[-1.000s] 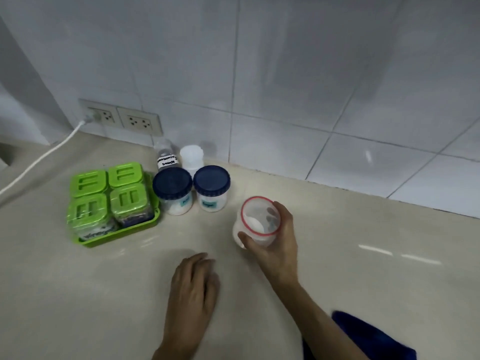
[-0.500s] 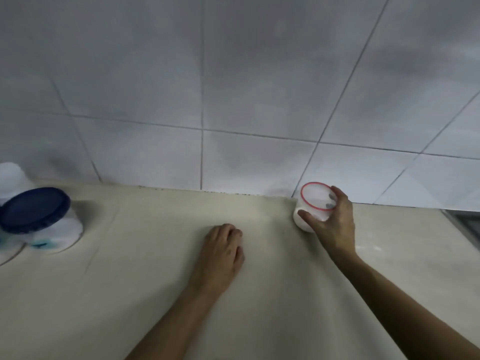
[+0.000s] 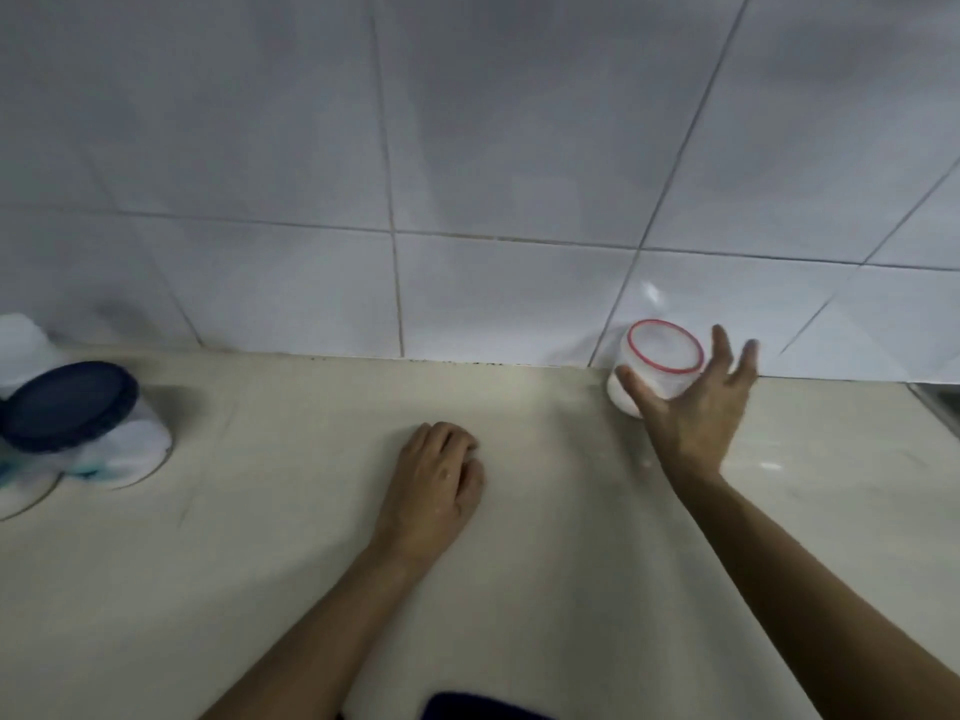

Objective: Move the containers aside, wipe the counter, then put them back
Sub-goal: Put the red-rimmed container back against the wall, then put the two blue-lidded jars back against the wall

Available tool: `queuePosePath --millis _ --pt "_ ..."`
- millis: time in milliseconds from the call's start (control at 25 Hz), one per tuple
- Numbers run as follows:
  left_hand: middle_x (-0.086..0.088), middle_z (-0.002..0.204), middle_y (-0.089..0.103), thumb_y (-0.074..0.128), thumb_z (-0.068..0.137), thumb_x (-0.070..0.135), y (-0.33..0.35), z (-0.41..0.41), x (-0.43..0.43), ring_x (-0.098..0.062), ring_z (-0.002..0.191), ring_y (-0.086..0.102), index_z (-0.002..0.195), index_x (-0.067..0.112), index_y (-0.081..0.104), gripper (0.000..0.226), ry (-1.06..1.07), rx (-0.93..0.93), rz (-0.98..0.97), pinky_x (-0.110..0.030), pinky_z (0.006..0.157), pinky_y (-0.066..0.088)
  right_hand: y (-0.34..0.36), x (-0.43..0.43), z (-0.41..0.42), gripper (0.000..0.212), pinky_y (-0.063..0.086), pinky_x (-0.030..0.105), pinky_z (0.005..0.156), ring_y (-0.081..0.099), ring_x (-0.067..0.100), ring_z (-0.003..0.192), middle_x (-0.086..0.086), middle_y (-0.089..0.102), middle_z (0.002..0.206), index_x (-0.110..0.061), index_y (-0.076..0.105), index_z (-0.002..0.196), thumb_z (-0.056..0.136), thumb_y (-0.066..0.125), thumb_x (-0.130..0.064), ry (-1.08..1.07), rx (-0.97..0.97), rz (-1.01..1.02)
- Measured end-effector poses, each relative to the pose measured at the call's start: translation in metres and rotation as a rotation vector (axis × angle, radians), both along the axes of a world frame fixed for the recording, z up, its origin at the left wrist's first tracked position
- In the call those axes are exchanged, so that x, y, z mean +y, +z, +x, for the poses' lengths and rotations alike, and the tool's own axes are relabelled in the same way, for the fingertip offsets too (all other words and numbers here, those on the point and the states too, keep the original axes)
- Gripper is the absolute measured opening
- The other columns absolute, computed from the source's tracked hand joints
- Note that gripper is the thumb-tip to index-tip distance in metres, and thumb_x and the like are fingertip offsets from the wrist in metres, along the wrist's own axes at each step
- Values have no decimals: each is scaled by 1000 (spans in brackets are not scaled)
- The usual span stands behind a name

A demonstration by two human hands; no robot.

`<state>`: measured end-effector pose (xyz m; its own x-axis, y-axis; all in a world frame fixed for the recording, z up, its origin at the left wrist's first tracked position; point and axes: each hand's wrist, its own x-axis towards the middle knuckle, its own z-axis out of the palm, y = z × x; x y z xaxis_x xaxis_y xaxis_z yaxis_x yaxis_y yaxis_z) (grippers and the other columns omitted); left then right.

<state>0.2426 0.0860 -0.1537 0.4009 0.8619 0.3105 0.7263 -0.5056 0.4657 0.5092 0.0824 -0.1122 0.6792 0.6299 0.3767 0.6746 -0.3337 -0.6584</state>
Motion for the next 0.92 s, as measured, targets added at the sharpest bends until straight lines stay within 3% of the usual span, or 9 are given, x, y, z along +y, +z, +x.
queuePosePath --millis 120,200,280,440,600,720,840,920 --pt "-9 98 64 54 86 12 19 -37 -11 -27 93 58 95 7 65 15 6 -20 -51 -39 87 46 7 -26 -56 72 32 51 113 30 28 139 10 32 152 -15 41 135 79 67 -50 217 -174 92" --pt "-9 97 64 51 86 13 26 -89 -25 -27 91 59 95 7 66 18 41 24 -40 -40 84 47 7 -36 -120 59 37 47 111 37 26 135 7 39 147 -14 48 129 82 68 -44 541 -185 -78" --pt "-8 96 64 52 85 13 26 -151 -43 -27 89 58 93 8 66 17 153 73 -45 -41 80 47 10 -41 -189 56 39 42 109 41 23 131 6 42 144 -14 50 128 82 69 -40 780 -164 -222" --pt "-7 99 63 49 84 21 20 -265 -73 -28 92 57 97 11 66 24 371 248 -66 -40 78 46 26 -21 -311 59 39 36 110 42 21 131 5 42 143 -15 45 134 84 69 -36 1013 -164 -264" --pt "-5 104 63 44 84 26 7 -322 -85 -26 96 59 101 14 66 30 445 233 -50 -36 84 41 44 17 -414 83 37 41 112 35 23 137 8 33 150 -17 33 145 77 74 -41 1080 -102 -291" --pt "-3 102 63 48 85 25 3 -321 -83 -24 96 58 99 15 66 24 418 173 -64 -34 85 43 39 31 -448 90 40 45 109 37 28 135 10 31 151 -16 34 144 70 80 -41 1013 -99 -293" --pt "-6 107 63 49 85 23 6 -324 -83 -27 101 59 98 13 66 24 452 87 7 -36 90 44 28 38 -459 76 42 46 106 38 31 133 11 28 151 -15 43 136 73 78 -37 935 -149 -280" --pt "-14 119 61 52 82 21 13 -332 -77 -32 114 54 100 10 65 24 509 22 172 -40 103 39 23 43 -462 62 45 44 103 39 31 131 11 32 148 -16 46 129 78 75 -34 914 -151 -239"
